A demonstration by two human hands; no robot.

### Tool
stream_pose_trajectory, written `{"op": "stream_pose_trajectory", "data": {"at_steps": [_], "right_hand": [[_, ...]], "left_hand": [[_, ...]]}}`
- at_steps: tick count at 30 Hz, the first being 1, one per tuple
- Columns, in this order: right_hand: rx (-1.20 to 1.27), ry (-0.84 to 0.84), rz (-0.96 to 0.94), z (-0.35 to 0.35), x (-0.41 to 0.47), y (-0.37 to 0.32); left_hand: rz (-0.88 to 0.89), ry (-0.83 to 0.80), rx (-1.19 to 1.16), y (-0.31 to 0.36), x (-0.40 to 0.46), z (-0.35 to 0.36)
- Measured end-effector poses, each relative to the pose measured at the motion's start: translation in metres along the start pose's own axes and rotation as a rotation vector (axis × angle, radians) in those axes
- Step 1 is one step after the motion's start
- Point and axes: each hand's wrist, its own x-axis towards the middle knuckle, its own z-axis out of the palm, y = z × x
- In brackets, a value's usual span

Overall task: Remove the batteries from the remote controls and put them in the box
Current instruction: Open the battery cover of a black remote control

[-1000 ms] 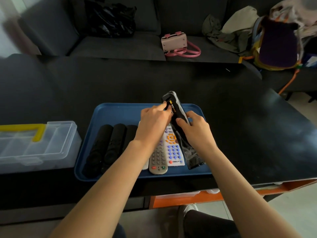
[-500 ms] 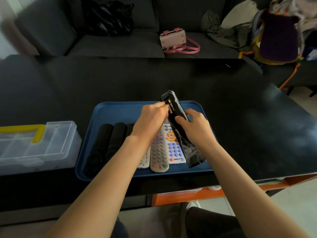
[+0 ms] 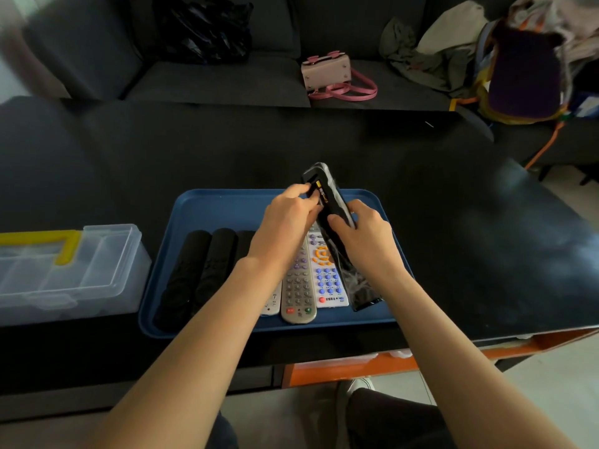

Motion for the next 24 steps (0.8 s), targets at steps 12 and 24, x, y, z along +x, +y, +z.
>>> {"op": "stream_pose_trajectory", "data": {"at_steps": [12,24], "right_hand": [[0.115,-0.026,0.042,-0.004,0.006,0.0],[0.278,-0.104,0.175,-0.011,0.003,0.001]], "left_hand": [[0.178,0.046,0.199,0.002,-0.004,0.014],[0.074,0.018,-0.165,-0.006,0.003,-0.001]]}}
